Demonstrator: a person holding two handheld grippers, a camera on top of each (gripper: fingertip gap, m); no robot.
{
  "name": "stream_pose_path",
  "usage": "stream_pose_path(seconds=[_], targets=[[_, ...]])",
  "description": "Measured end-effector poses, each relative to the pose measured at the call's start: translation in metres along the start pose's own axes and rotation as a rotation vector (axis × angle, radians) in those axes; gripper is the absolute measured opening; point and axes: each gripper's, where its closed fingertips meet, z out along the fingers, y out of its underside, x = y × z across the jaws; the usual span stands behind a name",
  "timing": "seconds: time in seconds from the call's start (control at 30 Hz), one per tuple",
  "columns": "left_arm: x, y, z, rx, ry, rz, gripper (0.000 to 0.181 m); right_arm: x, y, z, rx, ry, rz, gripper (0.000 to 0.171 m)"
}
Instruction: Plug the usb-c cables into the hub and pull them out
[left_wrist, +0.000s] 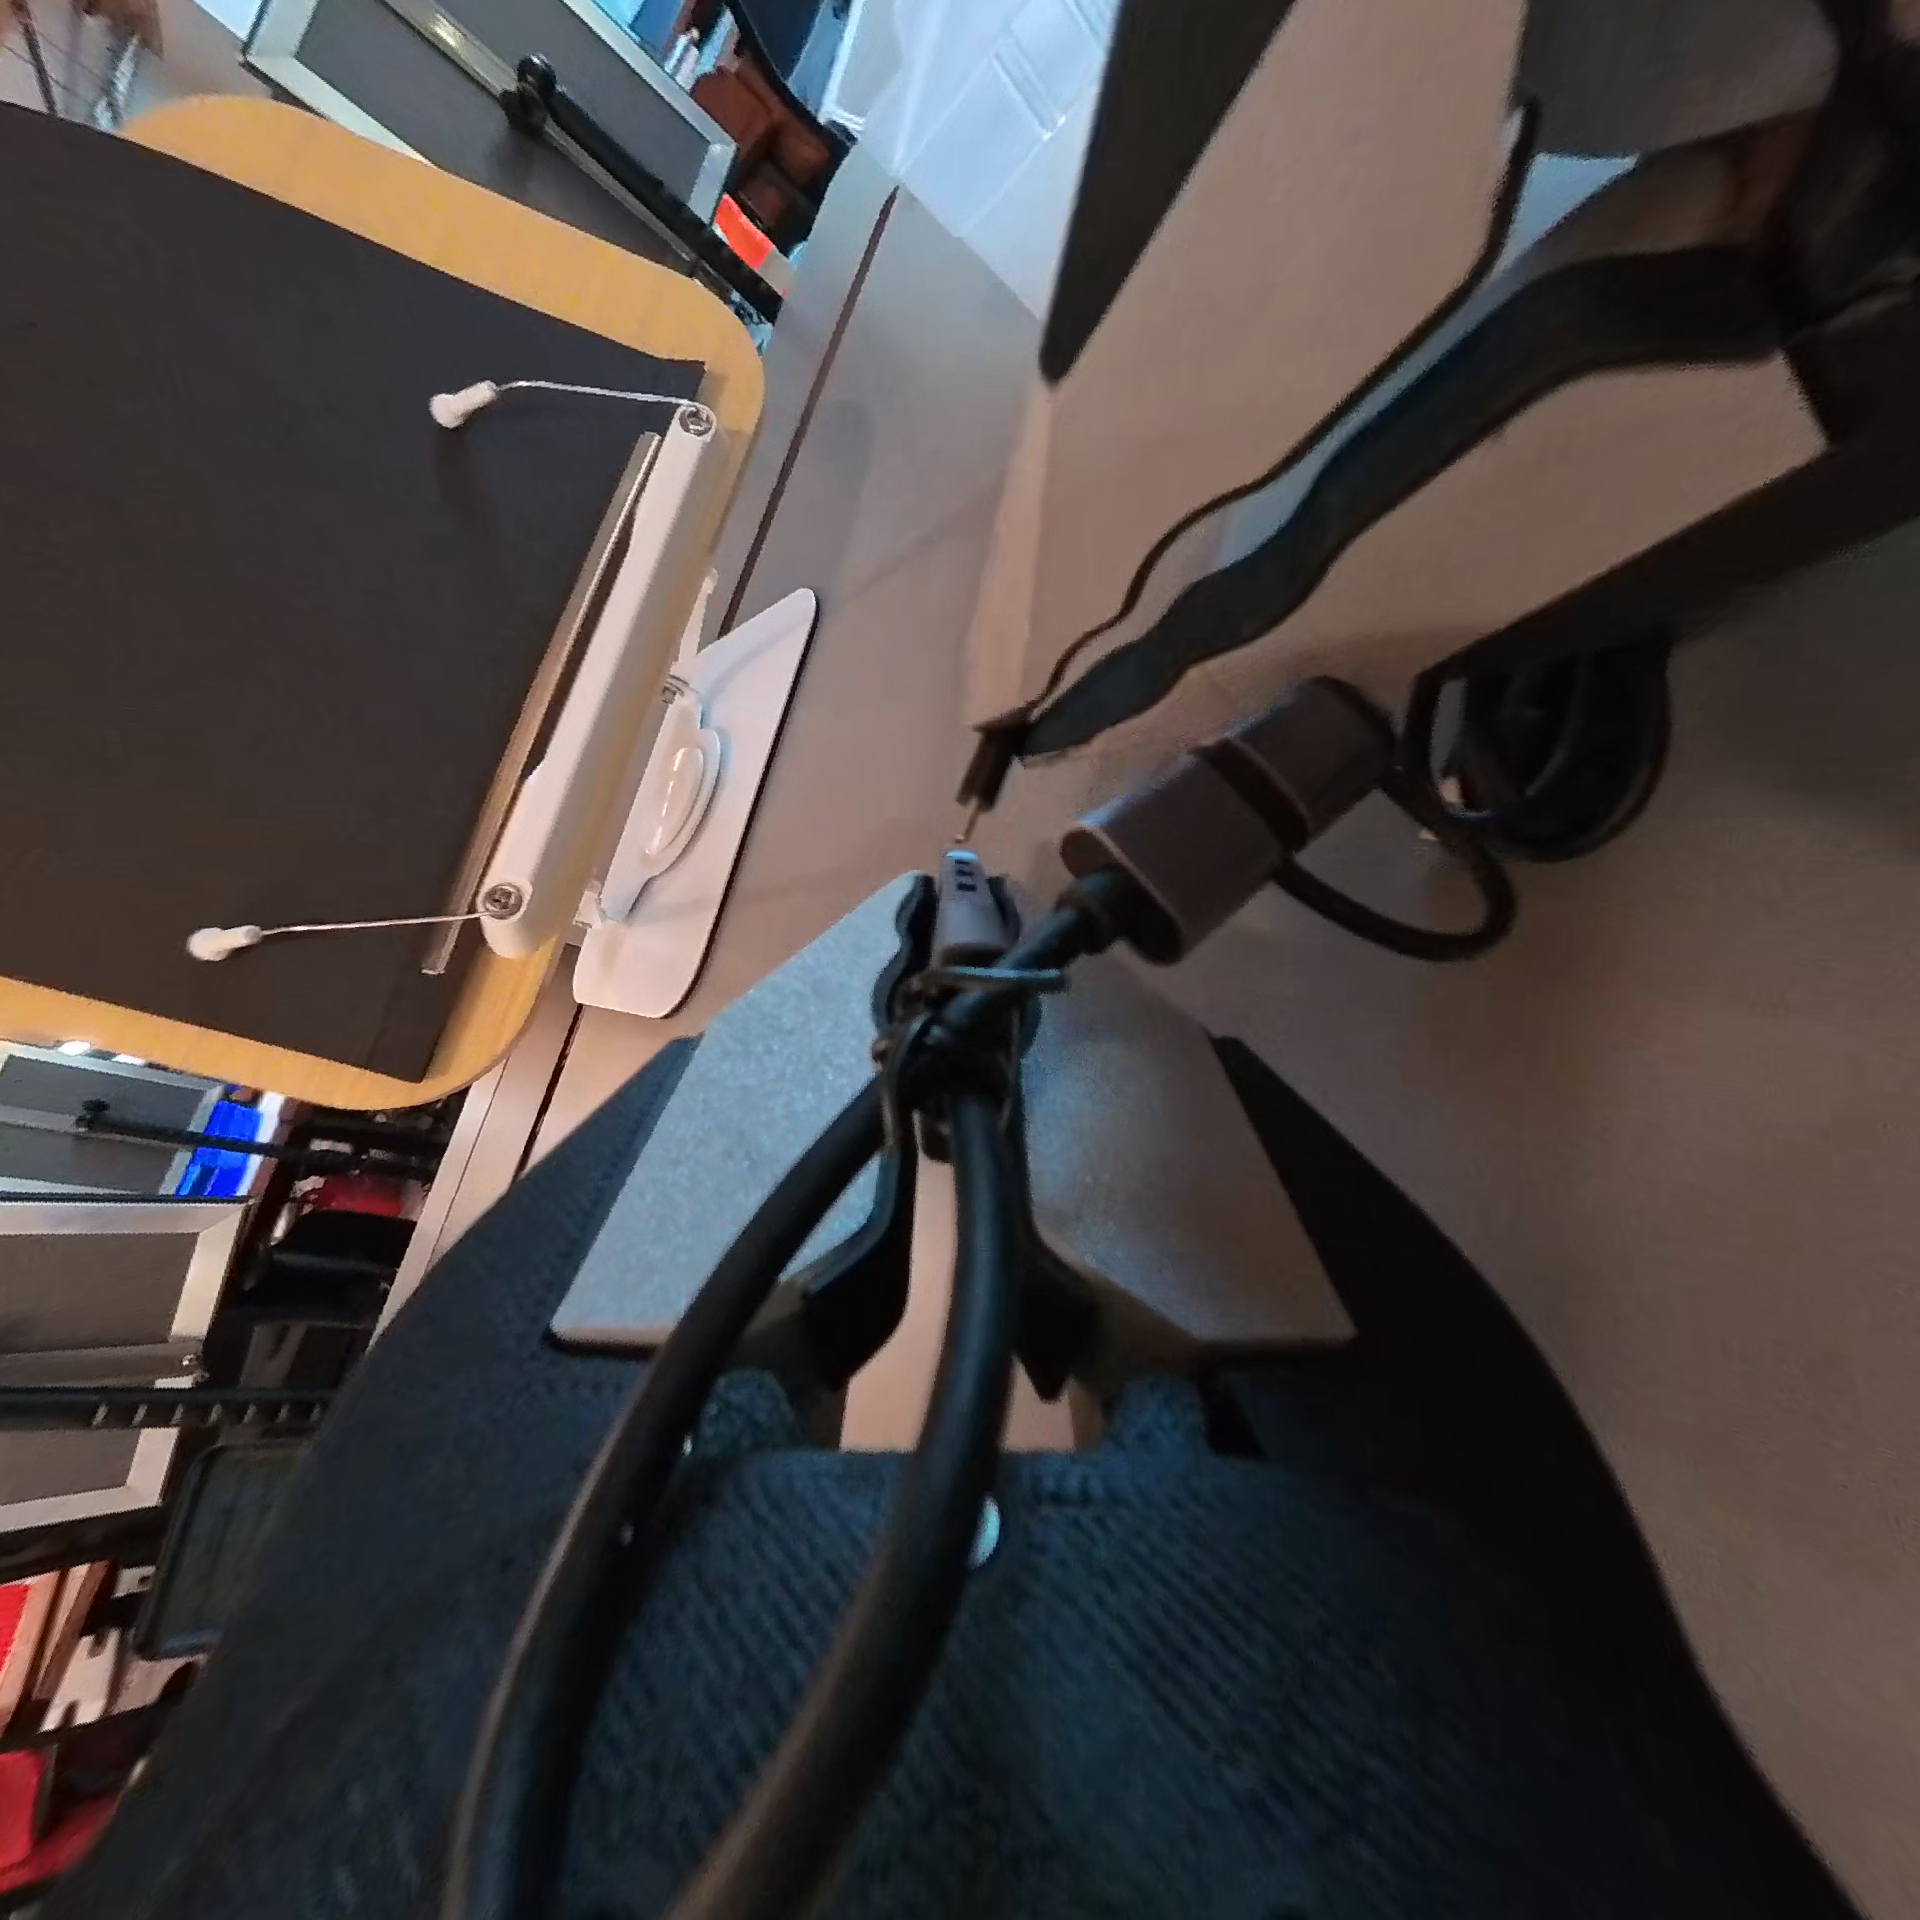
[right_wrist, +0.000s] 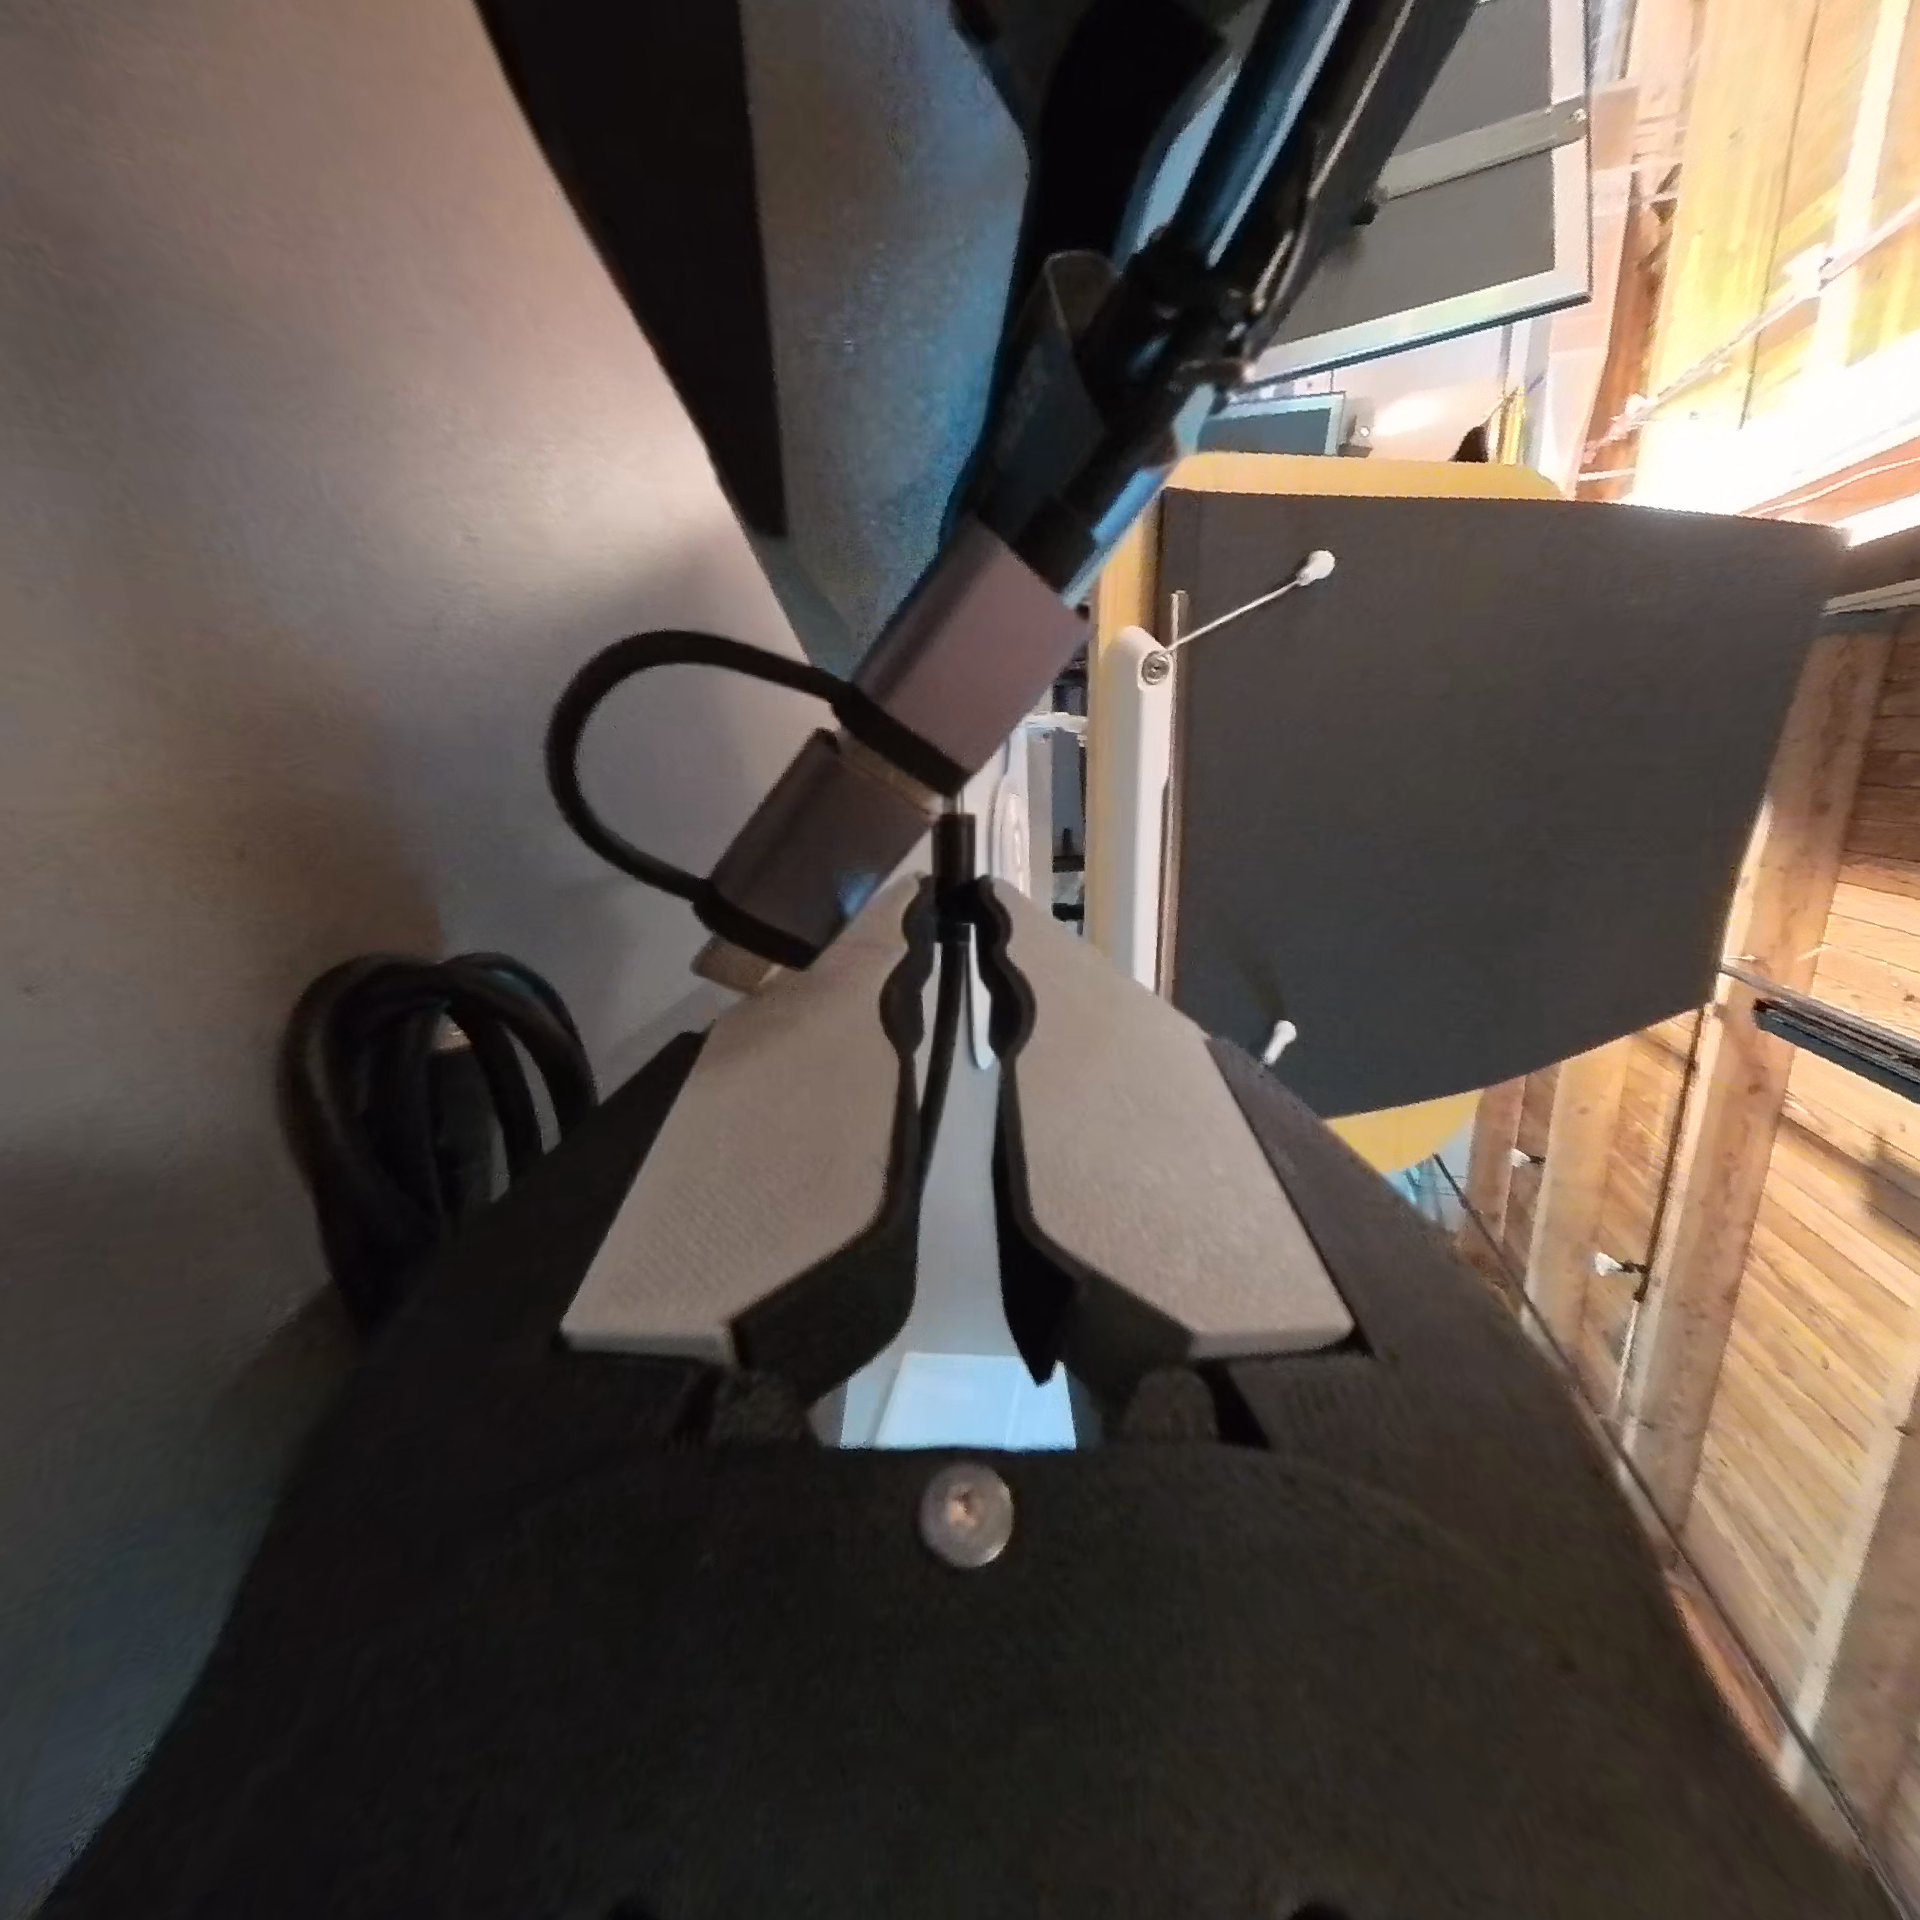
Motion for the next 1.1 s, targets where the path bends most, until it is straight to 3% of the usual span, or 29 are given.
stream_pose_path(seconds=[0.63, 1.1], targets=[[0.0022, -0.0069, -0.0036, 0.020, -0.025, 0.073, 0.008, -0.0020, -0.0019, -0.0036, -0.004, -0.026, 0.001, 0.004], [0.0077, -0.0029, 0.0014, -0.026, -0.015, 0.106, 0.008, -0.0079, 0.0038, 0.0027, -0.100, 0.019, -0.141, 0.004]])
